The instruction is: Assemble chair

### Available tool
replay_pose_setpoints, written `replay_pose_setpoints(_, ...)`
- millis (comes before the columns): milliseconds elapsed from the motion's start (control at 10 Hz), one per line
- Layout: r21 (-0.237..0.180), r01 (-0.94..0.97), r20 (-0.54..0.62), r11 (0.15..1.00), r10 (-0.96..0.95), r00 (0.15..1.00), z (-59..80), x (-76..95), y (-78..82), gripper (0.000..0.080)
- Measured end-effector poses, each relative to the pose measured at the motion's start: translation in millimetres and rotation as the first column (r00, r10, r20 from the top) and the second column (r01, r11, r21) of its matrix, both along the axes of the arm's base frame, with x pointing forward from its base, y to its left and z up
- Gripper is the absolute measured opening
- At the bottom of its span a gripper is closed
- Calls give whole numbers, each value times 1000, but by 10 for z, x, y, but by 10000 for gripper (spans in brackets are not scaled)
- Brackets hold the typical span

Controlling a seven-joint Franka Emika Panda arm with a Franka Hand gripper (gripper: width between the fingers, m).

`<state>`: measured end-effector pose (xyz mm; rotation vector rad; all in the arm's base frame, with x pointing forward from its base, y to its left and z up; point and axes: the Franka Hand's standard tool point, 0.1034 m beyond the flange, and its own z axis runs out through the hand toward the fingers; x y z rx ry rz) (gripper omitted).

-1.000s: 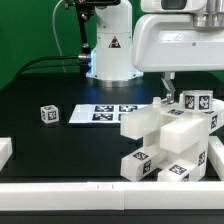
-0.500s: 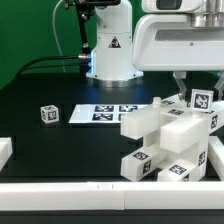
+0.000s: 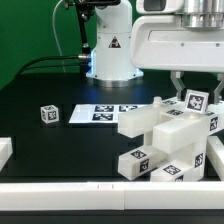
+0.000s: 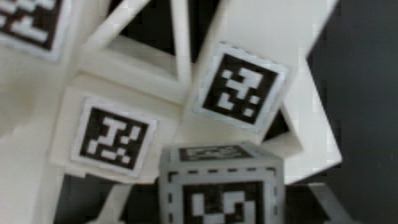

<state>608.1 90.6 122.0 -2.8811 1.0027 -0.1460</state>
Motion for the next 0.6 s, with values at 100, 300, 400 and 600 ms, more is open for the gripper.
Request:
replay_pose_setpoints(100, 49, 116, 16, 992, -117, 993, 2, 22, -1, 281)
replay_pose_setpoints(300, 135, 312, 22, 940, -317, 948, -2, 44, -24, 282)
replay_pose_setpoints(400, 145, 373, 7, 916, -378, 926, -5, 43, -23, 282)
replay_pose_setpoints(600, 155, 450, -11, 880, -454, 891, -9, 41, -21, 282)
